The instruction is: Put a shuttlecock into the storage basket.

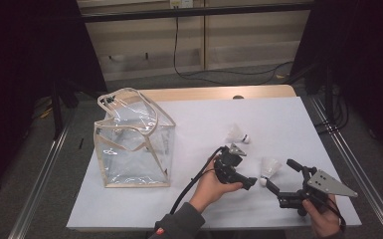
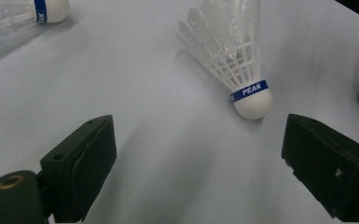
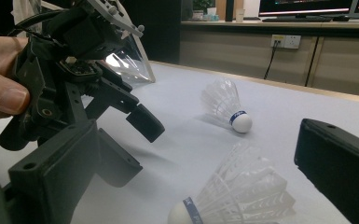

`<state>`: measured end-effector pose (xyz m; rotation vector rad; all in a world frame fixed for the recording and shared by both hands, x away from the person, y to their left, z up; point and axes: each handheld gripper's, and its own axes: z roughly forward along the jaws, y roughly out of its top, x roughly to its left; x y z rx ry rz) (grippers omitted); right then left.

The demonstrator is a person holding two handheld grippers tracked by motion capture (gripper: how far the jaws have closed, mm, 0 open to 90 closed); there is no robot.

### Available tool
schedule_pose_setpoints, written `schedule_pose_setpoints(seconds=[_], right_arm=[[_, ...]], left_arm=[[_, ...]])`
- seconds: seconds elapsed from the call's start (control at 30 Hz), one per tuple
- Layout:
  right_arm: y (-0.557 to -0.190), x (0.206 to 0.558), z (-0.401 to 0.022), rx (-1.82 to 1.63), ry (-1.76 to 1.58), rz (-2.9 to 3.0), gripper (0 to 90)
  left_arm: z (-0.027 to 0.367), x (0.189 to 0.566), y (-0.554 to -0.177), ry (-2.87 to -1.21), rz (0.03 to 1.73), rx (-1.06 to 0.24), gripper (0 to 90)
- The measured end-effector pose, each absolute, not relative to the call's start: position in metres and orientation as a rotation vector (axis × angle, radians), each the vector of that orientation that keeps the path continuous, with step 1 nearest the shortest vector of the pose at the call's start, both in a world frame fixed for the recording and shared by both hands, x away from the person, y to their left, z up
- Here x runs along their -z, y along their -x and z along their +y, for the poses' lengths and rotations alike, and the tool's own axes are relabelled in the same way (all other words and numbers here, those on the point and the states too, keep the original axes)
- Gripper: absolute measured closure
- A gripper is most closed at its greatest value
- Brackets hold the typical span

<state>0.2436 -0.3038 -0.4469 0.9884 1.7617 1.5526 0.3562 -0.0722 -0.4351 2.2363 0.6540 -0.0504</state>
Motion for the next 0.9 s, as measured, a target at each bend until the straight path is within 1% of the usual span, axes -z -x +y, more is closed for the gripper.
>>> schedule_pose_setpoints(seconds=[0.67, 0.9], right_arm=[[-0.243, 0.446, -0.305, -1.552, -0.987, 1.761, 0.1], [-0.242, 0.446, -0.306, -1.548, -0.983, 1.76, 0.1]], left_arm=[[-0.09, 0.442, -0.358, -2.239, 0.639, 0.064, 10.0], [-0.093, 0.443, -0.358, -2.24, 0.631, 0.051, 9.9]])
